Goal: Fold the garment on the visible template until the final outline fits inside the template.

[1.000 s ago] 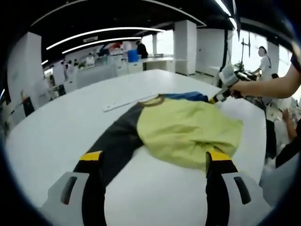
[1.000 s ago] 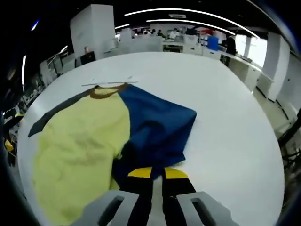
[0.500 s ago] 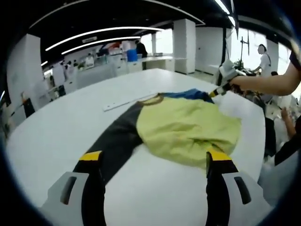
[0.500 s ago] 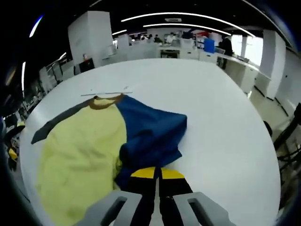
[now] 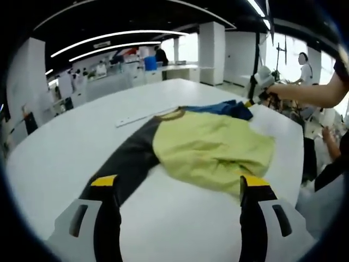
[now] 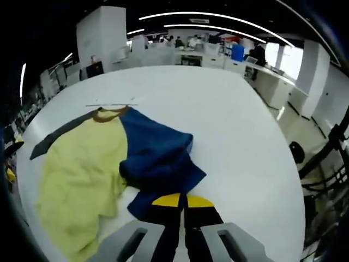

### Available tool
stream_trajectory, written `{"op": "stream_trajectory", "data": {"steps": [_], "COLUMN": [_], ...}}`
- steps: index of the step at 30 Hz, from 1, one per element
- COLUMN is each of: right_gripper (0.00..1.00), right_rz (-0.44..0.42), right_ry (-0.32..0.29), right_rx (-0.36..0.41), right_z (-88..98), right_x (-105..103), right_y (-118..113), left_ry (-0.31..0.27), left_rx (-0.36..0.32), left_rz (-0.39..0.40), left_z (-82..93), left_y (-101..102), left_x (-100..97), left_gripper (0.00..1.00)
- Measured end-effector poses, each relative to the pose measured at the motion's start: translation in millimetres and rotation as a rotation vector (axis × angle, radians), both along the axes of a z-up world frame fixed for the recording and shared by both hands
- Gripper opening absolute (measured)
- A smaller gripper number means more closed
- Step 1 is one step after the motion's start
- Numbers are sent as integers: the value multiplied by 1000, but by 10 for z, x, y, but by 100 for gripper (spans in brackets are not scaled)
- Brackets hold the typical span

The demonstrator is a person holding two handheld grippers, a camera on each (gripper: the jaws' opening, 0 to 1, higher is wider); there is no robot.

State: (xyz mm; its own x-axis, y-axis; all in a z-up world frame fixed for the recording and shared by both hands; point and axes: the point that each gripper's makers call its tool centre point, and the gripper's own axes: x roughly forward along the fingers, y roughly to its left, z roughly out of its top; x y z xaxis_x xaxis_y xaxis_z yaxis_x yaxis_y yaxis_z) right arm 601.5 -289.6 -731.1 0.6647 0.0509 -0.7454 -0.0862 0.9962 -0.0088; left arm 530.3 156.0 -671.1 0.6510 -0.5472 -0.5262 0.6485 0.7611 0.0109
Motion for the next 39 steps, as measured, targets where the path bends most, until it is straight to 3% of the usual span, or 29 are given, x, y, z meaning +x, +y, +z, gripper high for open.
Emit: {"op": "stream_trajectory", "data": {"steps": [8,14,18,22,32,39], "right_gripper": [0,0,0,0,0,0], "right_rz": [-7,-34,-31,17,110,155], "right_ry": [11,8,16,23,8,44], "right_rx": [-49,-30,-2,-6,78,97], "right_z": [92,187,231,248,248,46], "right_x": [14,48,71,78,145,168], "right_y": [-203,-220,-101,66,570,818], "left_ry": [-10,-8,-2,-12,-13,-11], "left_rx": [7,7,13,15,15,16], "left_rz": [-2,8,9,12,16,19], "left_z": [23,30,9,26,45,40], "left_y": [32,78,95,109,122,125], "left_x": [-38,-65,-95,-102,-129,-147], "left_gripper": [86,85,85,85,85,85]}}
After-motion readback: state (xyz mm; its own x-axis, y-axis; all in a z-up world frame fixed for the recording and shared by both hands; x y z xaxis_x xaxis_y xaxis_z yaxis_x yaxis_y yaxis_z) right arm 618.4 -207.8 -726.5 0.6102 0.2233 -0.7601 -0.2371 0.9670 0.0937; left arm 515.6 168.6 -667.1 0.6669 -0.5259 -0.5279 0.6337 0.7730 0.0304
